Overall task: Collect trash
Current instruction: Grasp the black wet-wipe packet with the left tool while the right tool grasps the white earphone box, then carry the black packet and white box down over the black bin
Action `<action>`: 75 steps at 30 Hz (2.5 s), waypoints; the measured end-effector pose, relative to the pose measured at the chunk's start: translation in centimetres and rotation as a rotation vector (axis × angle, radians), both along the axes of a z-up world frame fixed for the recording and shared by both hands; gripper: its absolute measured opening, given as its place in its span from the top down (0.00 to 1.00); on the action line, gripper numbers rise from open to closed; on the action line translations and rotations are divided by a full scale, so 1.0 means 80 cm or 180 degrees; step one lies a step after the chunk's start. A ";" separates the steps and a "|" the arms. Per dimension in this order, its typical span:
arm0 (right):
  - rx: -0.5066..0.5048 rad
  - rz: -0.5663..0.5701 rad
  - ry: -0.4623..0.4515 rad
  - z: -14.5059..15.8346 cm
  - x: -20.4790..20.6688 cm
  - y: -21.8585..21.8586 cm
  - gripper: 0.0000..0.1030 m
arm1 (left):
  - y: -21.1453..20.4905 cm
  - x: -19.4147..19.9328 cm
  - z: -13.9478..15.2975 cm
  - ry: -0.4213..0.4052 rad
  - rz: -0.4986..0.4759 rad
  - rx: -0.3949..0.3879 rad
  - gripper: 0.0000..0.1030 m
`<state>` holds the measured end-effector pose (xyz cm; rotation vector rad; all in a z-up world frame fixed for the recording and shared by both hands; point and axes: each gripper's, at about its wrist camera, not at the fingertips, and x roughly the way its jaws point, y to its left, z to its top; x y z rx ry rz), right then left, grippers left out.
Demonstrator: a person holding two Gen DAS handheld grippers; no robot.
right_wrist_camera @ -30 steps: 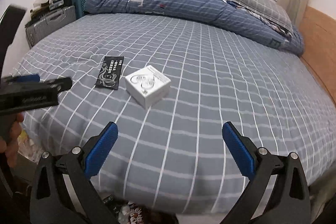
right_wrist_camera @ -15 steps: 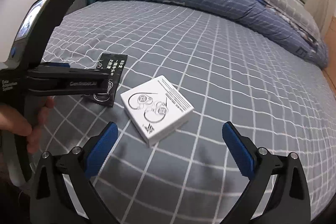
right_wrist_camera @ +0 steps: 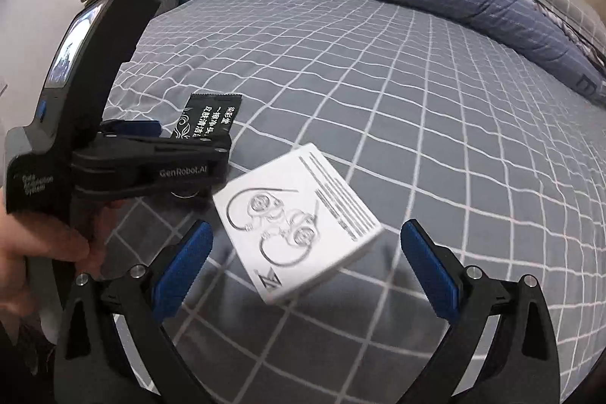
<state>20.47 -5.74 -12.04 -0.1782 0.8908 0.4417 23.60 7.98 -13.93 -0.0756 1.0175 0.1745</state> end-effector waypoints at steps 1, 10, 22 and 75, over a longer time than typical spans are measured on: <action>-0.0003 -0.0005 0.0017 -0.002 0.003 0.001 0.07 | 0.000 0.000 0.000 0.0000 -0.0012 -0.0001 0.27; 0.0072 -0.0047 0.0077 -0.009 0.007 0.001 0.18 | -0.002 -0.003 0.002 -0.0034 -0.0091 -0.0012 0.45; 0.0175 -0.0192 -0.0047 -0.001 0.001 -0.008 0.21 | 0.000 -0.012 0.014 -0.0062 -0.0098 -0.0074 0.50; 0.0310 -0.1026 -0.0523 0.072 -0.154 -0.117 0.22 | -0.074 -0.205 0.065 -0.0318 -0.0419 -0.0273 0.50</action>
